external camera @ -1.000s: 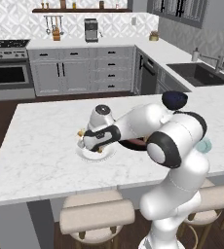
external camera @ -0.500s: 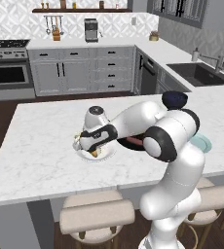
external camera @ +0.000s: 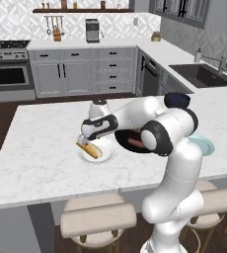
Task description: Place one bun and one sausage from the bowl on each plate.
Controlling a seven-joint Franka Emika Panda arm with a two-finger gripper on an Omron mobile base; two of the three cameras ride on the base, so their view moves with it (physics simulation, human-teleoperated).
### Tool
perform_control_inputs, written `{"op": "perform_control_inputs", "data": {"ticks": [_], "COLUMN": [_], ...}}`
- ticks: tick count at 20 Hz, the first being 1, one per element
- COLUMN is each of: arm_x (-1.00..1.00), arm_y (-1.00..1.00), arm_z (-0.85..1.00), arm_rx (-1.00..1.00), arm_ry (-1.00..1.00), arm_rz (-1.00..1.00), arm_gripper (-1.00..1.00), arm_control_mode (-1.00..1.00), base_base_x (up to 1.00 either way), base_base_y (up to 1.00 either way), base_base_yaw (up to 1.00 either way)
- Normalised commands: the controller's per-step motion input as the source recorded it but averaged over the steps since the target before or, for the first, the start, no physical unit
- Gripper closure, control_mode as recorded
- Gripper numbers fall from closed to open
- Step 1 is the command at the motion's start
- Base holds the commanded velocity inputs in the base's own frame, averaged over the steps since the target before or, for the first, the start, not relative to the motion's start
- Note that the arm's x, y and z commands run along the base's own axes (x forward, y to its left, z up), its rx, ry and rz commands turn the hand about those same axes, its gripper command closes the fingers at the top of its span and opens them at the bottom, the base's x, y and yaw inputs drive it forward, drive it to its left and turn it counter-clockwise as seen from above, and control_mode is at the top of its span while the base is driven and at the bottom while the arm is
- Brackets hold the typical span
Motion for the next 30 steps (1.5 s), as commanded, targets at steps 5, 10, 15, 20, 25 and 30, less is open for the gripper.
{"op": "perform_control_inputs", "data": {"ticks": [5, 10, 15, 20, 25, 30], "arm_x": [-0.02, -0.31, 0.0, 0.05, -0.07, 0.04], "arm_y": [-0.01, -0.88, -1.0, -1.0, -0.94, -0.99], "arm_z": [0.25, 0.98, 0.29, -0.24, -0.29, -0.18], "arm_rx": [0.0, 0.0, 0.0, -0.12, -0.15, -0.06], "arm_ry": [0.02, 0.2, 0.22, 0.19, -0.13, -0.1], "arm_rz": [-0.04, -0.38, -0.63, -0.49, -0.31, -0.51], "arm_gripper": [-1.0, -1.0, -1.0, -1.0, -1.0, -1.0], "arm_control_mode": [-1.0, -1.0, -1.0, -1.0, -1.0, -1.0], "base_base_x": [0.0, 0.0, 0.0, 0.0, 0.0, 0.0], "base_base_y": [0.0, 0.0, 0.0, 0.0, 0.0, 0.0], "base_base_yaw": [0.0, 0.0, 0.0, 0.0, 0.0, 0.0]}}
